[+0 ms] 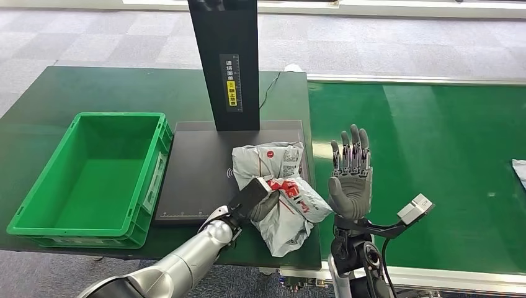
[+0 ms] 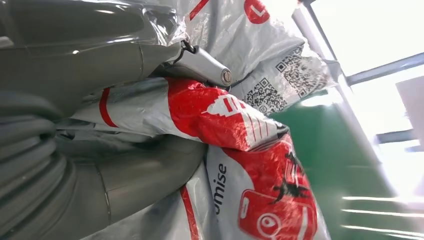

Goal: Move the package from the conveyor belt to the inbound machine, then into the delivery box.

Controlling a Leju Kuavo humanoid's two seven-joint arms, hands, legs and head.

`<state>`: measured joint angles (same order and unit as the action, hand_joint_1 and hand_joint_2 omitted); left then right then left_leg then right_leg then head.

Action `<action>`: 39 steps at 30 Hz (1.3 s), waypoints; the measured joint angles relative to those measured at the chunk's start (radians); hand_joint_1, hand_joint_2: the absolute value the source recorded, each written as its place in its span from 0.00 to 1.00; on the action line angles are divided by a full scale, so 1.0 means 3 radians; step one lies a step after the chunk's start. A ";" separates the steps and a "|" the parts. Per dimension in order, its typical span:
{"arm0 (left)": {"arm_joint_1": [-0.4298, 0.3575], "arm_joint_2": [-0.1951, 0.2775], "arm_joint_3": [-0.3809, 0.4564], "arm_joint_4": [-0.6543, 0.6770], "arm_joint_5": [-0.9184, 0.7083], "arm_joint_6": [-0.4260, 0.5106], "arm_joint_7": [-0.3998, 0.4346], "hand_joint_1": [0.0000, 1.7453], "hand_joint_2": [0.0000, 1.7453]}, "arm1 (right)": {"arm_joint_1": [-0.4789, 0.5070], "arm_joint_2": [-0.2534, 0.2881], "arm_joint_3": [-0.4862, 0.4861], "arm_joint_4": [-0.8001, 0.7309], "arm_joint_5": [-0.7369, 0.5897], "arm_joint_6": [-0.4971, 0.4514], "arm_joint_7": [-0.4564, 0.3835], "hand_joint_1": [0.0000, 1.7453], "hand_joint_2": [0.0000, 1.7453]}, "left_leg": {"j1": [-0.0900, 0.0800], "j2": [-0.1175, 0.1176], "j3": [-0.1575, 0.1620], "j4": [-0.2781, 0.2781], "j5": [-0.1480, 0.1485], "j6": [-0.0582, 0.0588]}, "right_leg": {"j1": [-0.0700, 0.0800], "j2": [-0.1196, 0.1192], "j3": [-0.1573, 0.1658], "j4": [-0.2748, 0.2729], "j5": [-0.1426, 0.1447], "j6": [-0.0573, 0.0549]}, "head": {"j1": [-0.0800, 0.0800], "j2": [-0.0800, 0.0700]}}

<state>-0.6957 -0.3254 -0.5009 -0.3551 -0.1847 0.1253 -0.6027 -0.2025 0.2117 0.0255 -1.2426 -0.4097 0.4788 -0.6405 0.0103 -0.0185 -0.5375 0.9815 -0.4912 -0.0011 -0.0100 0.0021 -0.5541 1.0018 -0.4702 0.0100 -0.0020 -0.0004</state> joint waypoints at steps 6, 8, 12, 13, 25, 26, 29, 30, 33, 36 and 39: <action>0.0042 0.0046 0.0419 -0.0186 0.0121 -0.0101 -0.0132 1.00 1.00 | 0.0021 0.0000 -0.0002 0.0000 0.0000 -0.0010 -0.0001 0.00 1.00 | 0.0000 0.0004 -0.0020 0.0000 0.0002 0.0001 | 0.0000 0.0003 -0.0021 0.0001 0.0002 -0.0002 | 0.0000 0.0000; 0.0057 0.0047 0.0477 -0.0215 0.0118 -0.0101 -0.0136 1.00 1.00 | 0.0021 0.0000 -0.0002 0.0000 0.0000 -0.0010 -0.0001 0.00 1.00 | 0.0000 0.0004 -0.0026 0.0000 0.0002 0.0001 | 0.0000 0.0003 -0.0027 0.0001 0.0002 -0.0002 | 0.0000 0.0000; 0.0074 0.0048 0.0539 -0.0248 0.0117 -0.0101 -0.0137 1.00 1.00 | 0.0021 0.0000 -0.0002 0.0000 0.0000 -0.0010 -0.0002 0.00 1.00 | 0.0000 0.0004 -0.0032 0.0001 0.0002 0.0001 | 0.0000 0.0003 -0.0032 0.0001 0.0002 -0.0002 | 0.0000 0.0000; 0.0076 0.0049 0.0549 -0.0253 0.0117 -0.0101 -0.0137 1.00 1.00 | 0.0021 0.0000 -0.0002 0.0000 0.0000 -0.0010 -0.0003 0.00 1.00 | 0.0000 0.0004 -0.0032 0.0001 0.0002 0.0001 | 0.0000 0.0003 -0.0032 0.0001 0.0002 -0.0002 | 0.0000 0.0000; 0.0426 0.0235 0.0976 -0.1298 0.0224 -0.0108 -0.0218 1.00 1.00 | 0.0233 -0.0013 -0.0045 -0.0125 0.0008 -0.0021 -0.0044 0.00 1.00 | 0.0001 0.0009 -0.0039 0.0000 0.0001 0.0000 | 0.0002 0.0009 -0.0042 0.0001 0.0001 -0.0002 | 0.0000 0.0000; 0.0488 0.0259 0.1052 -0.1496 0.0212 -0.0111 -0.0184 1.00 1.00 | 0.0283 -0.0015 -0.0062 -0.0174 0.0012 -0.0019 -0.0045 0.00 1.00 | 0.0002 0.0010 -0.0042 0.0000 0.0001 0.0000 | 0.0002 0.0010 -0.0045 0.0002 0.0001 -0.0002 | 0.0000 0.0000; 0.0673 0.0315 0.1288 -0.2091 0.0275 -0.0169 -0.0132 1.00 1.00 | 0.0432 -0.0014 -0.0113 -0.0337 0.0031 -0.0009 -0.0042 0.00 1.00 | 0.0002 0.0012 -0.0049 0.0000 0.0001 0.0000 | 0.0002 0.0012 -0.0051 0.0002 0.0001 -0.0002 | 0.0000 0.0000; 0.0738 0.0330 0.1365 -0.2293 0.0339 -0.0225 -0.0125 1.00 1.00 | 0.0478 -0.0012 -0.0131 -0.0388 0.0038 -0.0005 -0.0038 0.00 1.00 | 0.0002 0.0012 -0.0050 0.0000 0.0001 0.0000 | 0.0002 0.0013 -0.0053 0.0002 0.0001 -0.0002 | 0.0000 0.0000; 0.0920 0.0377 0.1583 -0.2894 0.0565 -0.0463 -0.0083 1.00 1.00 | 0.0587 -0.0001 -0.0185 -0.0513 0.0053 0.0008 -0.0031 0.00 1.00 | 0.0001 0.0013 -0.0054 0.0000 0.0001 0.0000 | 0.0002 0.0013 -0.0057 0.0002 0.0001 -0.0002 | 0.0000 0.0000; 0.1012 0.0451 0.1806 -0.3393 0.0660 -0.0583 0.0001 1.00 1.00 | 0.0666 0.0009 -0.0233 -0.0594 0.0069 0.0030 -0.0025 0.00 1.00 | 0.0002 0.0014 -0.0057 0.0000 0.0001 0.0000 | 0.0002 0.0013 -0.0060 0.0002 0.0001 -0.0002 | 0.0000 0.0000; 0.1011 0.0541 0.2021 -0.3717 0.0639 -0.0558 0.0069 1.00 1.00 | 0.0709 0.0022 -0.0260 -0.0636 0.0085 0.0044 -0.0016 0.00 1.00 | 0.0002 0.0015 -0.0057 0.0000 0.0002 0.0000 | 0.0002 0.0014 -0.0061 0.0002 0.0001 -0.0002 | 0.0000 0.0000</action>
<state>-0.3924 -0.1630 0.1054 -1.4703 0.0071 -0.0423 -0.5820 0.0100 0.2182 -0.0525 -1.4335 -0.3841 0.4918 -0.6453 0.0108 -0.0141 -0.5545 0.9814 -0.4907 -0.0011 -0.0094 0.0062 -0.5724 1.0024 -0.4698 0.0093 -0.0019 -0.0004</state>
